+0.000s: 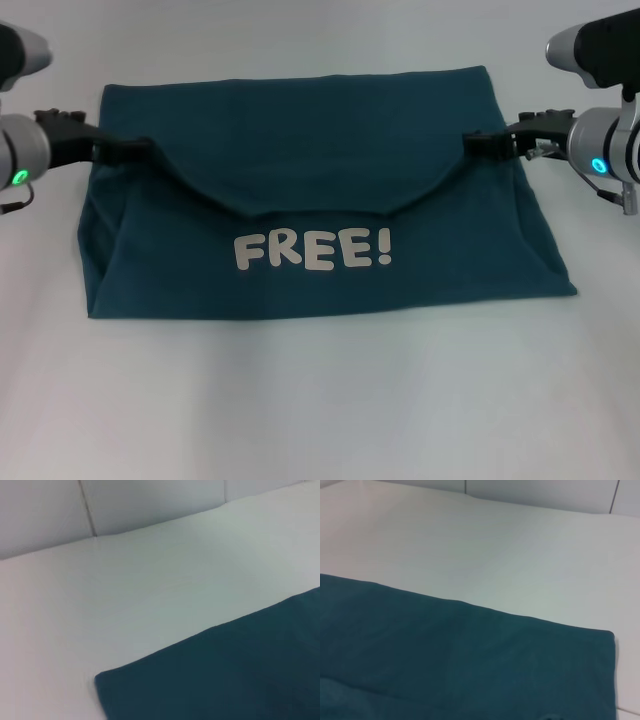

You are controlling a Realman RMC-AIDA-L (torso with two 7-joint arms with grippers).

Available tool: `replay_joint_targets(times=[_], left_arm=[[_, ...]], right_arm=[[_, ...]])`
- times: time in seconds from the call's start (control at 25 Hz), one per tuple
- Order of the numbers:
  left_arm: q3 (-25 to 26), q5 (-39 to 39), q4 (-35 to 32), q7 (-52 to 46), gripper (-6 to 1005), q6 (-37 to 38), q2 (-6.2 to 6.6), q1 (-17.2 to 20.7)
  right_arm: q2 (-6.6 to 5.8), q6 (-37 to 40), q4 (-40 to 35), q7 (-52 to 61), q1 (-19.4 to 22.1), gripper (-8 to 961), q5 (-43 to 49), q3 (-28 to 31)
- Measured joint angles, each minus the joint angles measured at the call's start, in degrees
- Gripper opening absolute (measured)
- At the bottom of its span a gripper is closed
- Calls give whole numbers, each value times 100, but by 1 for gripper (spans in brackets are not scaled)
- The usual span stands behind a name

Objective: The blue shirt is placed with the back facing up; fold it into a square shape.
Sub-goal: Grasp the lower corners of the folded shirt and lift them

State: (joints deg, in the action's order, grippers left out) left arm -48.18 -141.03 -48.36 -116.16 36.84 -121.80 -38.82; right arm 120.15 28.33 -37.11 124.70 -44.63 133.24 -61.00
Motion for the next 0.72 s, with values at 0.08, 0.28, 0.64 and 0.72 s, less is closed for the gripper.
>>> replay_joint_targets(times=[0.08,0.28,0.64,0.72], left_arm=[[-3,-26,-8,-86,937,-81,19,44],[-57,-327,574,-68,935,-1103,-16,-82],[-69,-373,1555,431,932,-2028,-90,-518],[-69,-359,1611,440,932,-2114,-97,-555]], right_arm=[[0,5,-2,2,6,924,0,0],[0,-13,0,4,7,924,0,0],[0,-6,-24,8,-1,923,0,0],[0,3,-24,9,-2,922,0,0]])
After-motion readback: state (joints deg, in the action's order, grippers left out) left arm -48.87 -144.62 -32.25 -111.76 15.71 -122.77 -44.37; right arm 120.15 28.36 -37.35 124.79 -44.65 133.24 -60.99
